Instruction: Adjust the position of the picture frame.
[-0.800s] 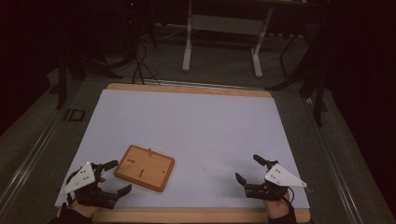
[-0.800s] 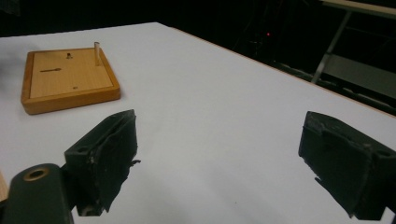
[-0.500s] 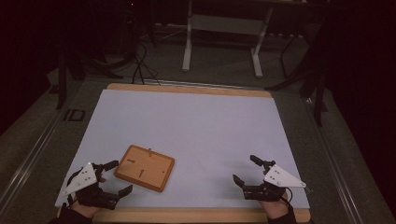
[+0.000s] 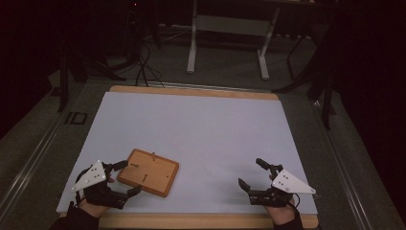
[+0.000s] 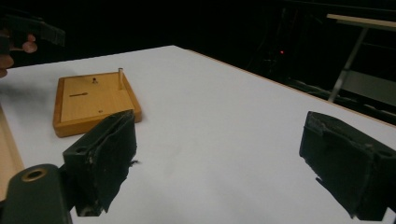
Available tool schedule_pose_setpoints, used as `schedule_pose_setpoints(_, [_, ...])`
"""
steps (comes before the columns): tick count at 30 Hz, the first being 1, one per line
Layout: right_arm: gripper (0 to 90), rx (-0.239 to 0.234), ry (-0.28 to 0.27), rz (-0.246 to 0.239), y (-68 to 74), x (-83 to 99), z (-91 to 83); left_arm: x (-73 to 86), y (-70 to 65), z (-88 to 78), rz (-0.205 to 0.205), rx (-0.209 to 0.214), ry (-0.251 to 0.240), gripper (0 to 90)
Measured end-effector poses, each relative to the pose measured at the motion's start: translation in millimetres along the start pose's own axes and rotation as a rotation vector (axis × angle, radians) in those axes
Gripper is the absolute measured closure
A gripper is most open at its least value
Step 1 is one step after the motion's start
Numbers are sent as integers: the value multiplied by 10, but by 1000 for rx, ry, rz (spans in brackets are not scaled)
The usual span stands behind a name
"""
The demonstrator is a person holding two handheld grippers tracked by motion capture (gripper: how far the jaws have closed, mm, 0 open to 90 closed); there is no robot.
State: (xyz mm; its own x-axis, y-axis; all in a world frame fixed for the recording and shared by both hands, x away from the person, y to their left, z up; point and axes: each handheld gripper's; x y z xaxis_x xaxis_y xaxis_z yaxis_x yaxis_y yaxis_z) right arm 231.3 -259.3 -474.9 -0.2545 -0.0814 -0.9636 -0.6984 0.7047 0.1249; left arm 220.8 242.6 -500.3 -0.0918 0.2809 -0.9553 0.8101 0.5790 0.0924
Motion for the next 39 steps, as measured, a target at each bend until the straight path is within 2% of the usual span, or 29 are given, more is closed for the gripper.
schedule_pose_setpoints(5, [135, -11, -3, -7, 12, -1, 5, -77, 112, 130, 25, -15, 39, 73])
schedule_pose_setpoints(6, [135, -12, 0, -14, 15, -1, 10, -86, 131, 167, 27, -26, 54, 101])
schedule_pose_setpoints(9, [139, -13, -4, -16, 20, 1, 10, -96, 188, 292, 24, -32, 86, 127])
schedule_pose_setpoints(11, [142, -11, -2, -21, 26, 5, 12, -98, 197, 359, 32, -26, 89, 160])
schedule_pose_setpoints(15, [158, -24, 1, -23, 27, 7, 14, -87, 236, 513, 27, -7, 103, 227])
schedule_pose_setpoints(17, [158, -21, 1, -18, 24, 6, 12, -71, 256, 564, 29, -9, 125, 322])
schedule_pose_setpoints(19, [158, -15, -1, -20, 23, 10, 12, -54, 278, 618, 29, -9, 156, 322])
schedule_pose_setpoints(20, [158, -15, 0, -21, 21, 11, 12, -45, 295, 640, 22, -13, 171, 357])
schedule_pose_setpoints(23, [158, -17, 3, -17, 19, 14, 14, -24, 321, 686, 7, -14, 181, 392])
schedule_pose_setpoints(24, [158, -18, 9, -15, 22, 16, 18, -7, 352, 749, -6, -49, 221, 423])
schedule_pose_setpoints(26, [158, -17, 11, -17, 21, 16, 21, 4, 383, 787, -27, -66, 246, 462])
schedule_pose_setpoints(28, [158, -18, 13, -22, 19, 18, 23, -5, 391, 811, -16, -91, 266, 516])
schedule_pose_setpoints(29, [158, -17, 13, -22, 18, 19, 24, -12, 399, 826, -22, -94, 279, 527])
schedule_pose_setpoints(34, [158, -19, 16, -18, 14, 20, 22, -25, 383, 892, 10, -96, 327, 595])
schedule_pose_setpoints(39, [158, -24, 20, -11, 11, 23, 22, -32, 385, 932, 6, -104, 360, 667])
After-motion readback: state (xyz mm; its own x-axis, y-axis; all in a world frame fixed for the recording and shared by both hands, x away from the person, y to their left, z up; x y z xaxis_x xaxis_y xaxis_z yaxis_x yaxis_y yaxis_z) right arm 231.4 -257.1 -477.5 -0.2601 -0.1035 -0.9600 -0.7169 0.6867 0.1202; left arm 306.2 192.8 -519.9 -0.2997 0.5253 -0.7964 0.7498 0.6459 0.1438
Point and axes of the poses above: each handheld gripper's, and its own axes: z roughly forward along the jaws, x roughly out of its underside, y roughly to its left, and after that the axes turned 12 degrees about z, right-handed
